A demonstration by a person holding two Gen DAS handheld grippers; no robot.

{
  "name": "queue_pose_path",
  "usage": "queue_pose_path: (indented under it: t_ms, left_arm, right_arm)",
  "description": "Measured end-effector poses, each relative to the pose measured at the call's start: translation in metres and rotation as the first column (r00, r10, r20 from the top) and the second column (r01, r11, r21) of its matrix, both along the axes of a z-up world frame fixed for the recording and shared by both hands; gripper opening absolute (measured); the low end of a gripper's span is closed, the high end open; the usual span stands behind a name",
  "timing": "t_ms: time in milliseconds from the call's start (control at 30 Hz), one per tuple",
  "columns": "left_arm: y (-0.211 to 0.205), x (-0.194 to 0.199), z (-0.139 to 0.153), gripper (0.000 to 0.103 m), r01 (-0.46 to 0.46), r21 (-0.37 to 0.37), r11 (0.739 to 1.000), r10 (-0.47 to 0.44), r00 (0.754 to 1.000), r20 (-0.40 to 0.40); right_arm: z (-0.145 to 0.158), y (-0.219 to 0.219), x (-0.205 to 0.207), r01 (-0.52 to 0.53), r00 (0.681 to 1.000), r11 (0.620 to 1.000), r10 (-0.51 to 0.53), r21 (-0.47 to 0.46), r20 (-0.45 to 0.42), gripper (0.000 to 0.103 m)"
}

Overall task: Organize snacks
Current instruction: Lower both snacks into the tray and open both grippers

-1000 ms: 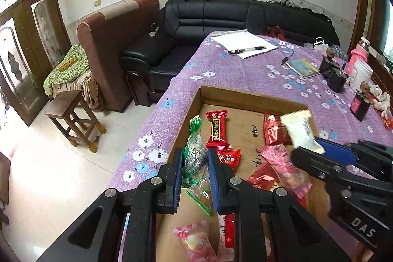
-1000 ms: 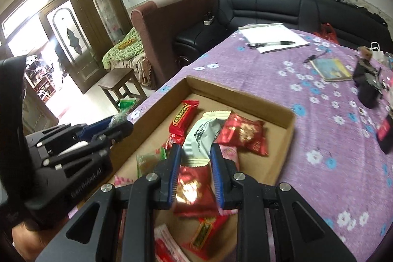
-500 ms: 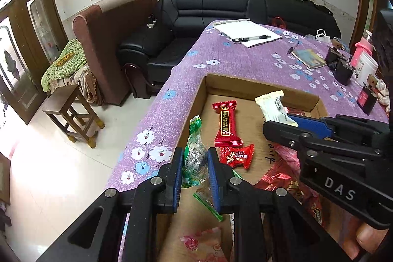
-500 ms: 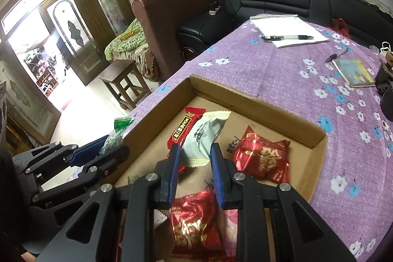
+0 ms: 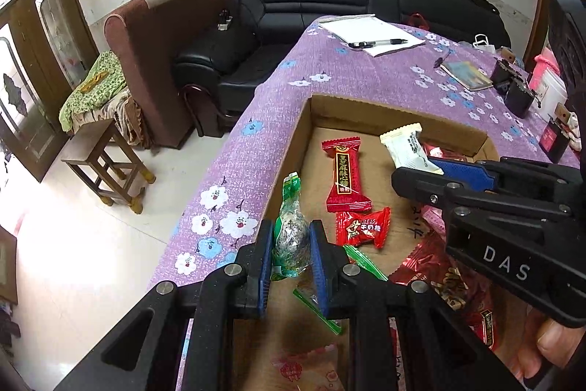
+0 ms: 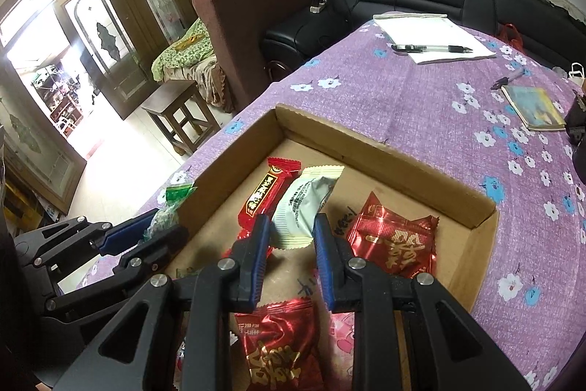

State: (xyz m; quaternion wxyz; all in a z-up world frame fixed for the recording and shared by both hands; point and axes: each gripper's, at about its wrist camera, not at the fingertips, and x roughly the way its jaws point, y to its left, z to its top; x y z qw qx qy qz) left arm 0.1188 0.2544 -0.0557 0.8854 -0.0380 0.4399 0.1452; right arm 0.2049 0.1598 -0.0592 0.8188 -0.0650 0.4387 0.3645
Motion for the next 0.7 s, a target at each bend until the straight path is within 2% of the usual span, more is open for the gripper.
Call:
queue_pose_path:
  t_ms: [700]
  left_arm:
    - [-0.0016,0.0081,-0.0083,0.02,0.021,-0.028,0.999,-0.023,0.998,-0.065]
  right_arm:
    - [-0.0063,0.0055,0.008,-0.007,1.0,0.999,0.007,-0.035,-0.017,0.024]
